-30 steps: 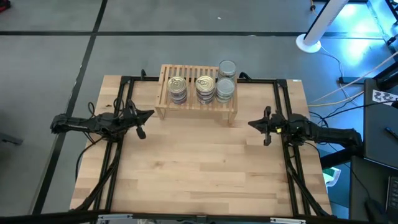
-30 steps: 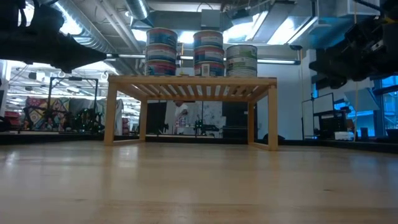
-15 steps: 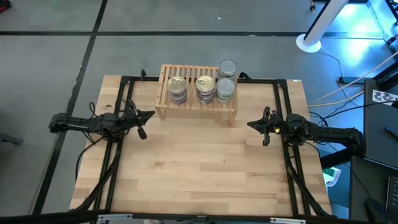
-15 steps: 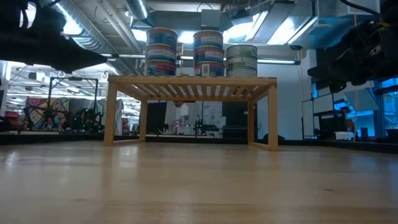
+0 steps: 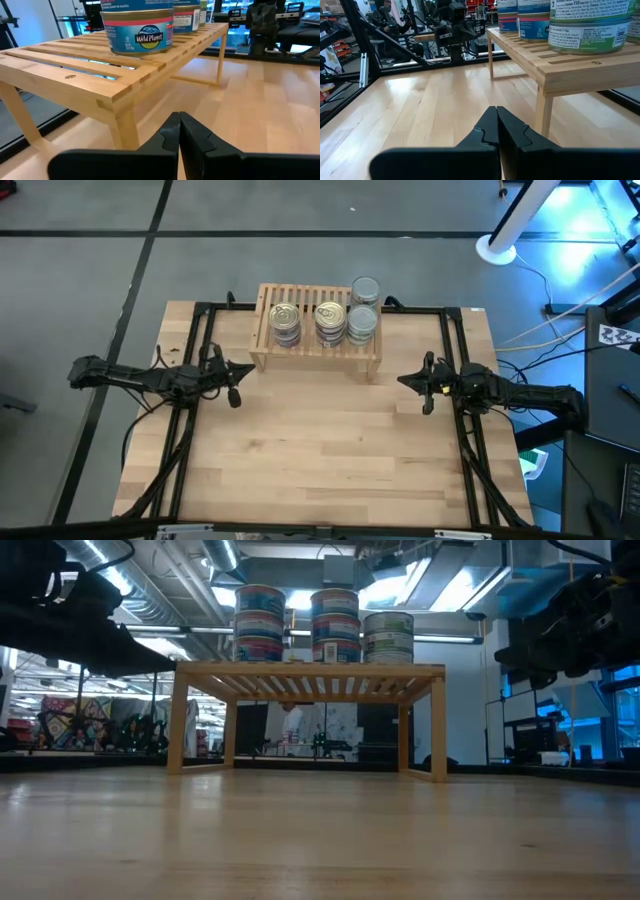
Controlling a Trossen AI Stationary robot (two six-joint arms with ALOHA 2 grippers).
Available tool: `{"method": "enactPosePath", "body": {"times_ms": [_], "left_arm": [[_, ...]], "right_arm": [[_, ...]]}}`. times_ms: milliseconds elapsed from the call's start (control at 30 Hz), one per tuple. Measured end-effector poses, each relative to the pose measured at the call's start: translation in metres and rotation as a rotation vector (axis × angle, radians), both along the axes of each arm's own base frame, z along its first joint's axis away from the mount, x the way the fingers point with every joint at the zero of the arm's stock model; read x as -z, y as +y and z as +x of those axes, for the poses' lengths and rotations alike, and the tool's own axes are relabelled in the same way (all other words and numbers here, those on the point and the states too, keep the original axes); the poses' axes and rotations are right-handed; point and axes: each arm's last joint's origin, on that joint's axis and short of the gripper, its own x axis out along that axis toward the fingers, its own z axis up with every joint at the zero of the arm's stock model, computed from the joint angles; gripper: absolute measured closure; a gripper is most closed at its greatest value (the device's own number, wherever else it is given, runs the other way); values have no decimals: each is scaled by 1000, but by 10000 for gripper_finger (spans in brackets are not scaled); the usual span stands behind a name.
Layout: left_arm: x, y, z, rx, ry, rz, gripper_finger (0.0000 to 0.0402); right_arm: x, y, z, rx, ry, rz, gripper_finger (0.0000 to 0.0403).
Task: Stack canned seafood by type on shelf
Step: Return to Home Position
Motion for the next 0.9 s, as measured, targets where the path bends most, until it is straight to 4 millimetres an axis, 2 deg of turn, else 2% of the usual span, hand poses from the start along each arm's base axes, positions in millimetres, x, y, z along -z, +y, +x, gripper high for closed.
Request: {"method": "enactPosePath", "body": {"times_ms": [900], "left_arm": [[-1,0,-1,0,30,73,398]], "right_arm": [[0,0,0,1,-2,0,402]]}}
